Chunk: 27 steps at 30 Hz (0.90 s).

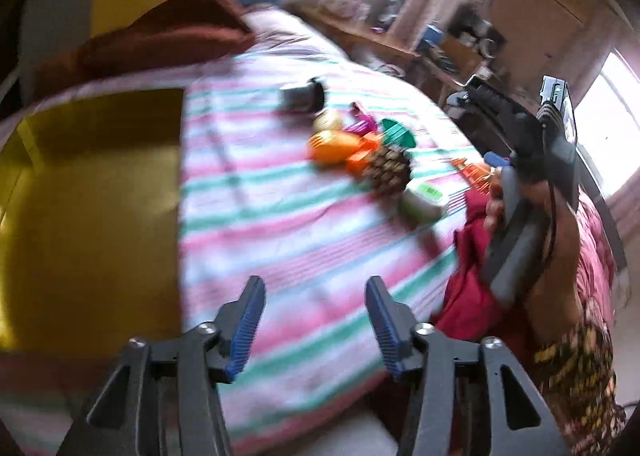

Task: Organize rigid objects
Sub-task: 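Grasp the brown brush with yellow bristles with the left tool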

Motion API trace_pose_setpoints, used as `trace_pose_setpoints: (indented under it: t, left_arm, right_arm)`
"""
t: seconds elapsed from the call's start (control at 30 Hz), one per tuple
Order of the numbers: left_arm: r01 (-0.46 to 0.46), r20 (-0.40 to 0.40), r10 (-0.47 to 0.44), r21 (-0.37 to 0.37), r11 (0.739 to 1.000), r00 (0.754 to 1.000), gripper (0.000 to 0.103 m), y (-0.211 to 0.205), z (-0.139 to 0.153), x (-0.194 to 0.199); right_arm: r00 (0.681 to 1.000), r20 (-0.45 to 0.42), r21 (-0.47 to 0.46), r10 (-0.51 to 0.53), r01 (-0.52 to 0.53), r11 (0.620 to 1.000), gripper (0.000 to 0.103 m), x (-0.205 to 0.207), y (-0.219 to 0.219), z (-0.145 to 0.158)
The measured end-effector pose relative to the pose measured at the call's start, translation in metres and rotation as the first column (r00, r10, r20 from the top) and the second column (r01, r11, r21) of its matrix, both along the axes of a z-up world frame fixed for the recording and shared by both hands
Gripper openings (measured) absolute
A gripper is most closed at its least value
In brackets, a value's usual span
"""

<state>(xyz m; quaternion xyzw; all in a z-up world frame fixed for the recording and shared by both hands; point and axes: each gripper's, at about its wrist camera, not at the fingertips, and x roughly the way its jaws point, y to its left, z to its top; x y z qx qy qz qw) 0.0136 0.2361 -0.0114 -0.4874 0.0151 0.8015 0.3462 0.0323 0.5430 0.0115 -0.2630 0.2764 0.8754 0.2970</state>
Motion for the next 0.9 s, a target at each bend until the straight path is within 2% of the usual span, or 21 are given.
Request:
trace_pose_setpoints:
  t: [0.07,0.17,0.2,0.37,0.47,0.53,0.6,0.67,0.73,0.77,0.9]
  left_arm:
    - [0.018,-0.015,-0.018,0.001,1.000,1.000,0.068,0.022,-0.001,-0.011]
    - [0.057,-0.016,-0.057,0.041,0.997,0.998,0.087,0.058,-0.008,-0.028]
    - [0.073,-0.021,-0.073,0.031,0.997,0.997,0.093,0.071,-0.011,-0.031]
    - [0.111,-0.041,-0.113,-0.051,0.993,0.993,0.093,0.126,-0.029,-0.045]
    - [0.122,-0.055,-0.127,-0.092,0.988,0.990,0.091,0.153,-0.040,-0.054]
    - [0.130,-0.059,-0.134,-0.067,0.989,0.989,0.081,0.164,-0.042,-0.058]
    - [0.136,-0.074,-0.138,-0.033,0.990,0.988,0.081,0.173,-0.043,-0.059]
    - [0.133,-0.098,-0.135,-0.031,0.991,0.986,0.073,0.183,-0.045,-0.061]
    - [0.134,-0.090,-0.138,-0.055,0.989,0.986,0.052,0.192,-0.052,-0.066]
    - [0.132,-0.070,-0.138,-0.080,0.988,0.988,0.047,0.195,-0.058,-0.069]
    - [0.156,-0.054,-0.159,-0.047,0.987,0.986,0.045,0.188,-0.063,-0.074]
  right_arm:
    - [0.999,0.020,0.008,-0.027,0.026,1.000,0.103,0.001,0.002,-0.001]
    - [0.996,0.073,0.009,-0.054,0.054,0.999,0.103,-0.004,0.005,-0.006]
    - [0.995,0.083,0.007,-0.057,0.057,0.998,0.103,-0.005,0.005,-0.007]
    - [0.992,0.038,0.012,-0.122,0.122,0.992,0.103,0.008,0.014,-0.001]
    - [0.985,-0.030,-0.059,-0.170,0.168,0.984,0.103,0.022,0.025,-0.001]
    - [0.978,-0.067,-0.095,-0.199,0.192,0.977,0.103,0.029,0.031,-0.002]
    - [0.974,-0.086,-0.098,-0.208,0.200,0.975,0.103,0.032,0.032,0.000]
    - [0.976,-0.080,-0.092,-0.205,0.197,0.976,0.103,0.029,0.031,0.000]
    - [0.979,-0.063,-0.084,-0.196,0.191,0.978,0.103,0.025,0.030,-0.001]
    - [0.980,-0.054,-0.078,-0.190,0.185,0.980,0.103,0.023,0.029,-0.001]
    - [0.991,-0.002,-0.060,-0.134,0.134,0.989,0.103,0.010,0.024,-0.004]
